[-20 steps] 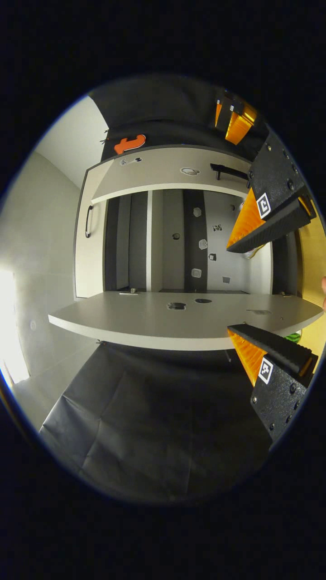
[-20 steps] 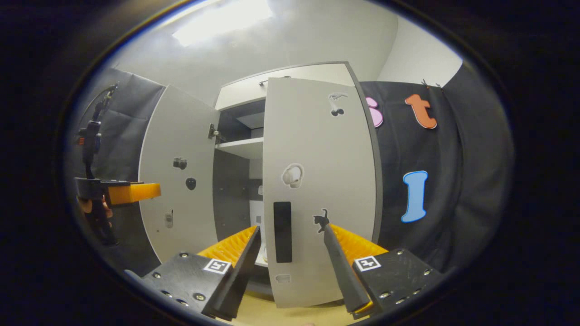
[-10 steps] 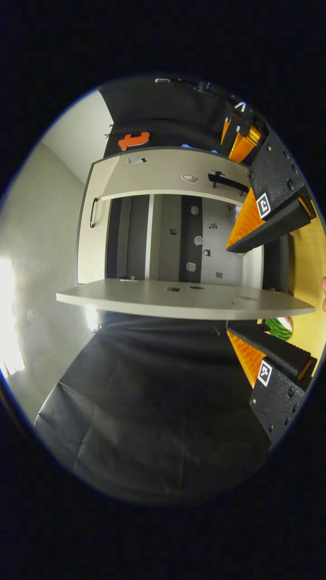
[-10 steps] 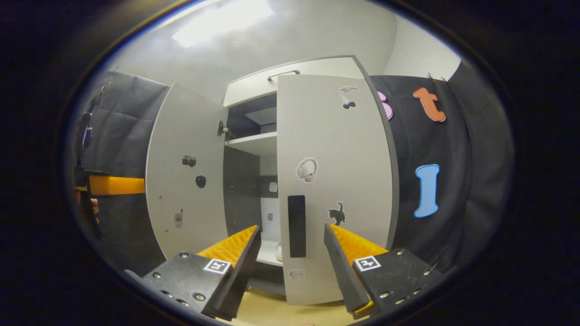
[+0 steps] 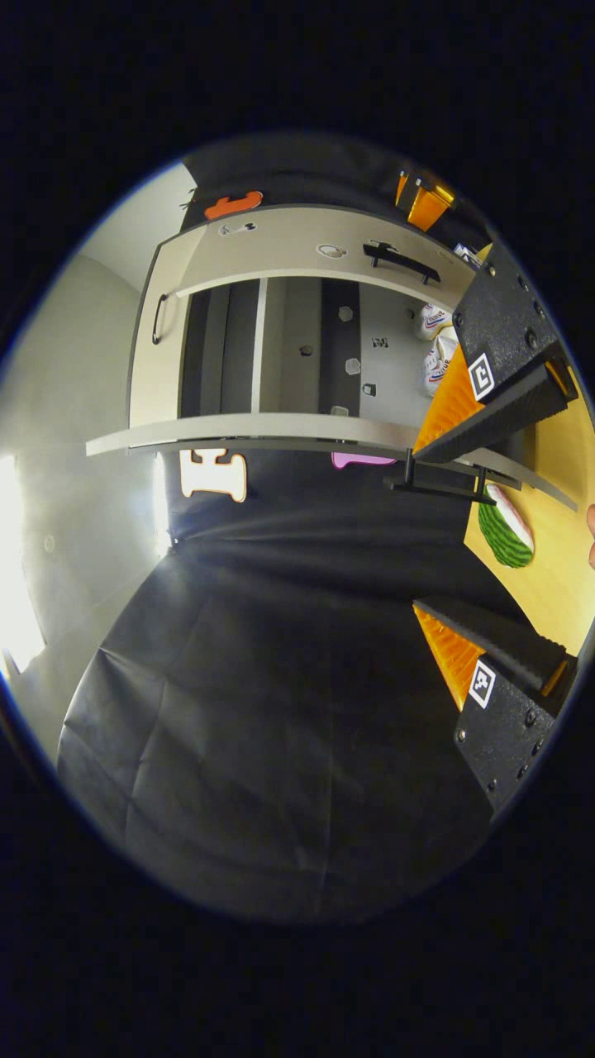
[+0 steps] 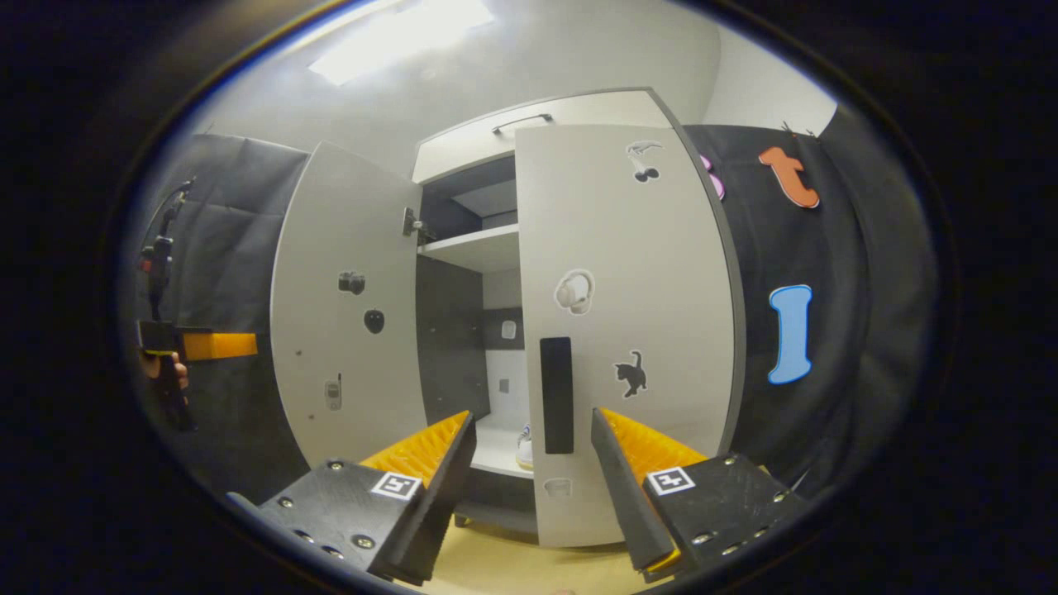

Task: Grab one shoe with the right hand and put it into the shoe cabinet, grab the other shoe with the left hand and put it into the shoe cabinet; then close the right door with the right hand and the left door with the left hand.

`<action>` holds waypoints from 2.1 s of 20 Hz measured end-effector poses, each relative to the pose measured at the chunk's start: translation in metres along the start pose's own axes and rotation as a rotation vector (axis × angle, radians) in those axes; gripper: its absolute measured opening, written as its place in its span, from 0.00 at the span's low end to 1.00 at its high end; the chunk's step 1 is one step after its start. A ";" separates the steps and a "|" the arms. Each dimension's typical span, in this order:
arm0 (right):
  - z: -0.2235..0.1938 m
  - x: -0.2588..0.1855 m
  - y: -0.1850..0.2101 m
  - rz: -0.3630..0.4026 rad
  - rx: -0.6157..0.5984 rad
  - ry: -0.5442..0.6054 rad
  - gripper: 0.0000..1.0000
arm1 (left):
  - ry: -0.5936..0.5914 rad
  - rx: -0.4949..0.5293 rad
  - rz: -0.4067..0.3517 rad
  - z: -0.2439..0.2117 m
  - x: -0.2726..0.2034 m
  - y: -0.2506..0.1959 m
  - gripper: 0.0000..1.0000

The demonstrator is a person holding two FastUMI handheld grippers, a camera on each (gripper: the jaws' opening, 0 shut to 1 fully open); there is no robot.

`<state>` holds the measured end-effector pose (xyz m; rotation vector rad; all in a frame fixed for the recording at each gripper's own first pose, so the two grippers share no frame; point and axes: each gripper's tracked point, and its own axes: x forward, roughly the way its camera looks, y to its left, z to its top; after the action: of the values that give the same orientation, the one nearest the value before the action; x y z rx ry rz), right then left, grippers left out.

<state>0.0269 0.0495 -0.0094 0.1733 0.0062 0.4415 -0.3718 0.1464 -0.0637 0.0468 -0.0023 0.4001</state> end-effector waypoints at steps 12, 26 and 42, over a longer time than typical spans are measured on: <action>-0.014 0.003 -0.019 -0.058 0.022 0.028 0.84 | 0.043 0.019 -0.098 -0.021 0.018 -0.023 0.92; -0.007 -0.013 -0.034 -0.091 0.014 0.004 0.80 | 0.048 -0.065 -0.340 -0.030 0.015 -0.134 0.92; 0.012 -0.034 -0.069 -0.182 0.011 -0.026 0.80 | 0.047 -0.074 -0.448 -0.031 0.018 -0.192 0.94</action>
<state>0.0261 -0.0281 -0.0100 0.1880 -0.0012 0.2579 -0.2805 -0.0215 -0.1029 -0.0354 0.0387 -0.0470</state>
